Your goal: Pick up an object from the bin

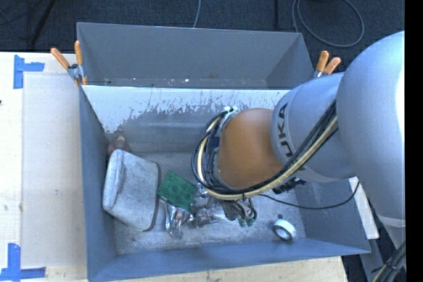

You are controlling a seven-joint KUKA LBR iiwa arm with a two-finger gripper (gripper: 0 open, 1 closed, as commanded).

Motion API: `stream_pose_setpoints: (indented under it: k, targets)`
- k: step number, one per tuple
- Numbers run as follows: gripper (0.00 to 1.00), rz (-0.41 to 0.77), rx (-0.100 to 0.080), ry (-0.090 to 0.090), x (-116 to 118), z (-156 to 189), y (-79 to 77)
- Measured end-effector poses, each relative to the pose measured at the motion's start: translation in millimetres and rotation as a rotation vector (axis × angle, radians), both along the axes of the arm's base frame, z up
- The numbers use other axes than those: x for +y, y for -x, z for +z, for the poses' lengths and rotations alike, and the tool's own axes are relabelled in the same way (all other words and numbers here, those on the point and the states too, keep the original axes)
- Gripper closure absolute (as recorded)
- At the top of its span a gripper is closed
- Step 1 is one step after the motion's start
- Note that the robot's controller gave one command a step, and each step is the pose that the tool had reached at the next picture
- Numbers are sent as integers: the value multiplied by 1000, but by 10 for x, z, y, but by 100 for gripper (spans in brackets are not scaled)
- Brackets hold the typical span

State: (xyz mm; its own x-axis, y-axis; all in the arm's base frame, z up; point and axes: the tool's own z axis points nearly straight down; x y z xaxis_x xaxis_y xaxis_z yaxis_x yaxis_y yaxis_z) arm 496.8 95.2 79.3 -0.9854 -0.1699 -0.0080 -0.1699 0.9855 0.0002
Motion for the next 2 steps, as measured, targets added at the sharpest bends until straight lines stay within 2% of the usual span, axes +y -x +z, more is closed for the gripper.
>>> stream_pose_setpoints:
  k: [1, 2]
  targets:
    - [100, 176, 4, 2, 75, 569, -271]
    - [100, -149, 8, 1, 746, 546, -570]
